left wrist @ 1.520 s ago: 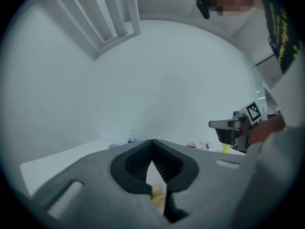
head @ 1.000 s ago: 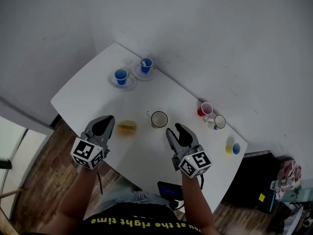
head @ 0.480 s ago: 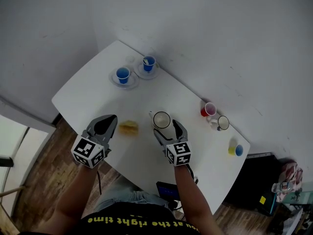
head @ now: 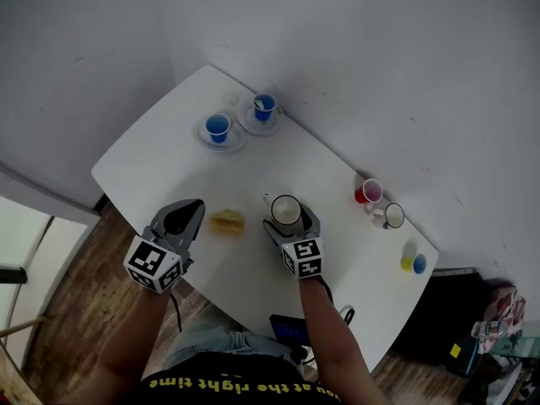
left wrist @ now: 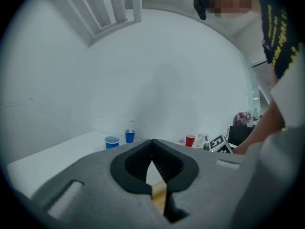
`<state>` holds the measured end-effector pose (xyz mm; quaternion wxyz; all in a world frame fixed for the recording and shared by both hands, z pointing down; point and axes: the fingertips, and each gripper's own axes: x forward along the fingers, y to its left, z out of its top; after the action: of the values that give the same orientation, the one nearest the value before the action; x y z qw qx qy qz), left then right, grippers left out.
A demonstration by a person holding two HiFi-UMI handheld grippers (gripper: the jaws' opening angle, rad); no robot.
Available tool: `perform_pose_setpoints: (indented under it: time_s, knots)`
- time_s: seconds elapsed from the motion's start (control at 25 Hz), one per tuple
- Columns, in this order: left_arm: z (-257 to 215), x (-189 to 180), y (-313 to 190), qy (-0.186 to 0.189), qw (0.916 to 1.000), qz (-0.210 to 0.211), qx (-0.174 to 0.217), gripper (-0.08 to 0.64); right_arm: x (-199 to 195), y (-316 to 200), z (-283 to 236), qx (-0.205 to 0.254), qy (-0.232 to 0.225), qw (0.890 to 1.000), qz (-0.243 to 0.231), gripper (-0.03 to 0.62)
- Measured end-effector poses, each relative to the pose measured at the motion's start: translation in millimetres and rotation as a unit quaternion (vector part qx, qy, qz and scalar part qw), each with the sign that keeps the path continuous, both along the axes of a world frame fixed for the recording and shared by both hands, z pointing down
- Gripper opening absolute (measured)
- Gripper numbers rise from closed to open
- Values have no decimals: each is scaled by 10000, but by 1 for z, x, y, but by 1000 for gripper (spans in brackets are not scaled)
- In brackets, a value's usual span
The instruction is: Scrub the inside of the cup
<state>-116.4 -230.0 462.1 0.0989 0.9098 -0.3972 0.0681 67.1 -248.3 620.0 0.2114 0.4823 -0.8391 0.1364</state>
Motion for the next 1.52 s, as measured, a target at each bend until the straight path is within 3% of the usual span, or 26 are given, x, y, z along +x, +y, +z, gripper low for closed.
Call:
perform_pose_setpoints:
  time_s: [0.24, 0.56, 0.72, 1.16, 1.52]
  knots:
    - [8, -3, -2, -55, 10000, 1, -75, 0, -3, -2, 6, -148, 203, 9994, -226, 405]
    - [10, 2, -6, -70, 9999, 79, -95, 0, -5, -7, 9, -238, 442, 9986, -185, 425]
    - [11, 3, -6, -103, 9999, 88, -94, 0, -6, -8, 10, -253, 511, 9981, -245, 391]
    - [30, 7, -1, -539, 9971, 511, -177, 0, -6, -3, 9, -204, 612, 9975, -271, 385]
    - [56, 16, 3, -1065, 9886, 1017, -305, 0, -6, 0, 6, -102, 594, 9974, -397, 383]
